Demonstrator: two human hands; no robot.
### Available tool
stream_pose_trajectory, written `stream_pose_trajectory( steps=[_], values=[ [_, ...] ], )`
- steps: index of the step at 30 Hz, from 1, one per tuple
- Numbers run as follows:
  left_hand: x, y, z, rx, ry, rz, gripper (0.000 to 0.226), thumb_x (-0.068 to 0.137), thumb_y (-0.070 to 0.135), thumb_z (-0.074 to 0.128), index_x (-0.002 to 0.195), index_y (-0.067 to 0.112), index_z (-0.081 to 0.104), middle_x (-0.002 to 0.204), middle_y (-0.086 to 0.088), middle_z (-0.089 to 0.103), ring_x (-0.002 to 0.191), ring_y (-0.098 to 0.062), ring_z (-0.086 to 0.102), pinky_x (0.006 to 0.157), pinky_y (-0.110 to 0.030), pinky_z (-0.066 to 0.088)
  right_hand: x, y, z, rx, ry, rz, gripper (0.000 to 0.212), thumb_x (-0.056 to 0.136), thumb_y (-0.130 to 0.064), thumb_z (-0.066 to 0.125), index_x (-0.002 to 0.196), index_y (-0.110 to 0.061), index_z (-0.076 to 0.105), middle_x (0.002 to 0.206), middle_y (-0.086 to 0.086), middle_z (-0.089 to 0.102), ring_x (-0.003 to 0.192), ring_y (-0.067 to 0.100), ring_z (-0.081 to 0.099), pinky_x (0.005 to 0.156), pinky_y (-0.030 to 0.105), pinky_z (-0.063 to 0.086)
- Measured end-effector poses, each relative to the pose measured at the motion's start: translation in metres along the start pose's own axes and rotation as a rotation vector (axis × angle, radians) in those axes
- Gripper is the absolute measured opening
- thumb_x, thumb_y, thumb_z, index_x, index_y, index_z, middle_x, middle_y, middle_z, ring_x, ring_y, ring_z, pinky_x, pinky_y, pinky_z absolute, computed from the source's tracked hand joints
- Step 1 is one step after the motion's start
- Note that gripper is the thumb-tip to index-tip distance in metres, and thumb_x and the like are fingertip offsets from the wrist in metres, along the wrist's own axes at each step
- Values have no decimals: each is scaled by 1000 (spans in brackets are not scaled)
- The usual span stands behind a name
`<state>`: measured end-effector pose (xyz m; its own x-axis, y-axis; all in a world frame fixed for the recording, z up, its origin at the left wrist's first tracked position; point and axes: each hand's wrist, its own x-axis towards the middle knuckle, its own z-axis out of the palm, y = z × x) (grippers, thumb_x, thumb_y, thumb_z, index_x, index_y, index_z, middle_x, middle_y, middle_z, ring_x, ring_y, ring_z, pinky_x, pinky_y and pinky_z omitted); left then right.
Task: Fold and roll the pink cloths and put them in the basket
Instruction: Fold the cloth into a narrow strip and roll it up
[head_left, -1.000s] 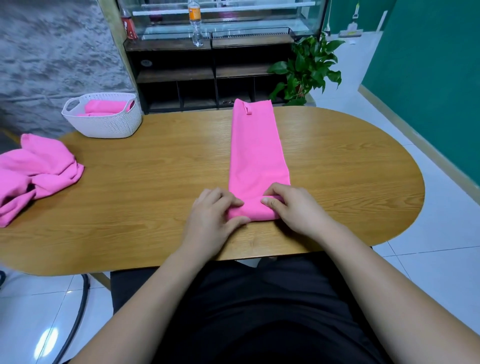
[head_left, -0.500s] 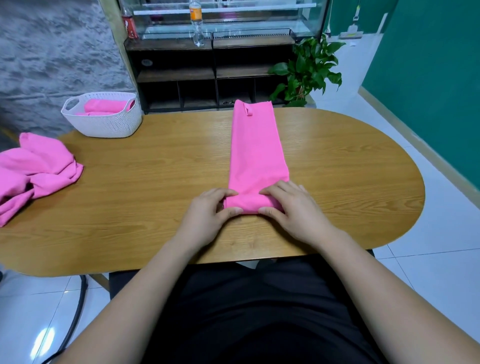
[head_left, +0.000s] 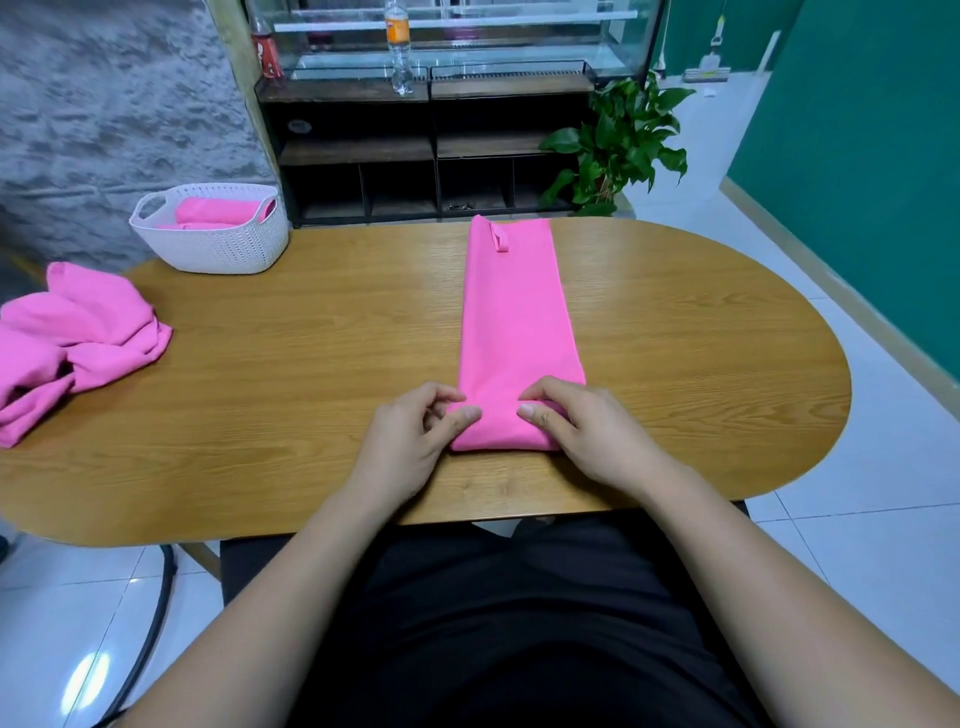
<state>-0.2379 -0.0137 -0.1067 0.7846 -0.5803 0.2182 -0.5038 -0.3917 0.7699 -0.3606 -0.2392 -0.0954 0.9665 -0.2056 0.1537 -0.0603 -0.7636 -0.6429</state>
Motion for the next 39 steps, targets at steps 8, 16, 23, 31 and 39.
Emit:
stream_pose_trajectory(
  steps=[8,16,23,31,39],
  values=[
    [-2,-4,6,111,7,232,54,78,40,91,127,28,71,124,14,60,121,-11,58,105,-34,47,6,6,13,-97,197,54,17,103,-44,59,113,-32,65,107,-8,56,104,15,57,96,43,43],
    [14,-4,15,90,28,77,39,95,51,71,126,28,71,107,12,69,94,-7,61,88,-32,50,1,-2,12,-339,200,-153,25,106,-46,55,123,-29,64,112,-8,59,108,22,55,88,39,37],
    [17,-2,16,73,14,20,36,102,56,57,104,26,77,99,12,76,92,-6,67,86,-36,51,3,-2,3,-240,84,-108,37,101,-59,57,120,-28,65,111,-9,70,109,18,62,95,41,42],
    [3,-6,8,99,-33,251,61,79,53,87,131,28,70,124,15,62,116,-4,59,100,-22,45,7,2,4,-51,80,-37,22,102,-49,61,111,-29,67,102,-11,74,97,17,67,87,43,52],
    [15,-12,11,130,-60,185,57,87,69,68,126,29,73,104,17,67,96,-1,54,87,-18,42,7,-2,8,-226,286,-166,21,105,-42,60,117,-28,69,108,-8,56,105,18,56,88,42,40]
  ],
)
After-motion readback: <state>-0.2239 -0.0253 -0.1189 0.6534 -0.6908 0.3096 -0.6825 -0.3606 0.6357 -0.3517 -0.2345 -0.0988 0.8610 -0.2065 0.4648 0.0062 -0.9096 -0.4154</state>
